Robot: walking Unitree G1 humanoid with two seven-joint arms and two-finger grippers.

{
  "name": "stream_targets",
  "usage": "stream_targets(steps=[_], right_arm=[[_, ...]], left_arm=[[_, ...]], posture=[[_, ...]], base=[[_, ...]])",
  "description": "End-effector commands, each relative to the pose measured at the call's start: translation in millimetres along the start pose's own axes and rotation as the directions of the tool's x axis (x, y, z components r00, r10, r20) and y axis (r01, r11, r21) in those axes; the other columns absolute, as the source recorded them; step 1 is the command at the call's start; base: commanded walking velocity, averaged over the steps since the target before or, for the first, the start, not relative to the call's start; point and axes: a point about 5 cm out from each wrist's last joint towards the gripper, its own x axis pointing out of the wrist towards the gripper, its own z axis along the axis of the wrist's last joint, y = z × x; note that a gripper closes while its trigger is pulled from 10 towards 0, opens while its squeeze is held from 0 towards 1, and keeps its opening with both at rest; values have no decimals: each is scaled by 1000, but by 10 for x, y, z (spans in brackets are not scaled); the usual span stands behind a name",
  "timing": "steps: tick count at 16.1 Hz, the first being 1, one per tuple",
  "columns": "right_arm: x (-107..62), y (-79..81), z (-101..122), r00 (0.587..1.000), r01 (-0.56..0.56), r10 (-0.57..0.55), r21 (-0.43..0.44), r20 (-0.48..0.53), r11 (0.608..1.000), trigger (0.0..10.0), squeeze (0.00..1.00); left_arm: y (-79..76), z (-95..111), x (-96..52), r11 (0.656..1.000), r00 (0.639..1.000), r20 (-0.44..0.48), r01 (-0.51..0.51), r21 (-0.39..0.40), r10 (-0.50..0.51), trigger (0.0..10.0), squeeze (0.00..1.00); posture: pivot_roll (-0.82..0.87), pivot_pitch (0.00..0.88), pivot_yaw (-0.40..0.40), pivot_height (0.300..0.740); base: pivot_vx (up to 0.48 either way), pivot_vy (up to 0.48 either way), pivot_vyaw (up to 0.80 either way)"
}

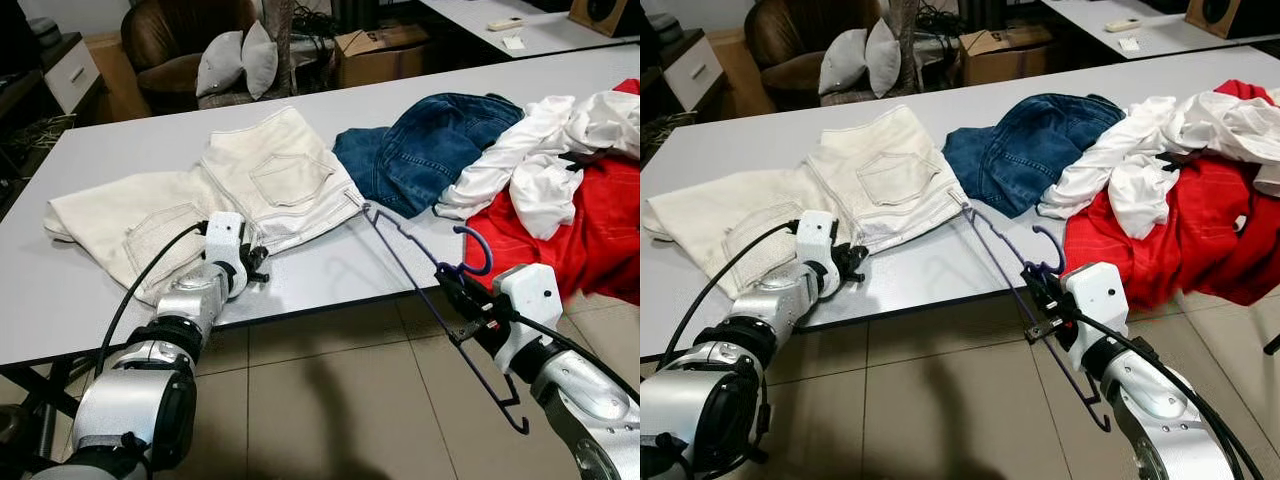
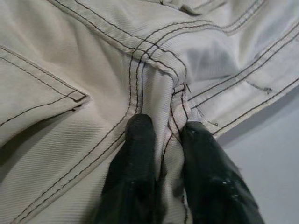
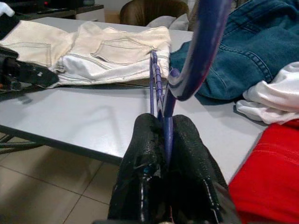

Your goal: Hang hanger

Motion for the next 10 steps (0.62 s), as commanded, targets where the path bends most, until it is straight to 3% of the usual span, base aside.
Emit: stream_targets(steps=[1, 4, 7, 10], right_arm=[[29, -24, 24, 1000, 18, -18, -13, 20, 1000, 10000, 0], [117, -48, 36, 998, 34, -34, -17, 49, 999, 10000, 0], [139, -55, 56, 998, 10, -8, -28, 66, 1000, 10000, 0], [106, -38, 61, 995, -46, 48, -31, 82, 998, 10000, 0]], left_arm=[[-1, 127, 8, 1000, 999, 38, 6, -29, -5, 0, 0], [-8, 448, 6, 988, 983, 182, 40, -152, -11, 0, 0], [24, 1023, -71, 966, 936, 352, 111, -233, -22, 0, 0], [42, 1280, -138, 972, 910, 413, 122, -202, -28, 0, 0]], posture=[[-176, 0, 158, 740], [-171, 0, 164, 740], [-159, 0, 161, 740], [-151, 0, 154, 740]], base=[[0, 0, 0], [0, 0, 0], [0, 0, 0], [0, 0, 0]])
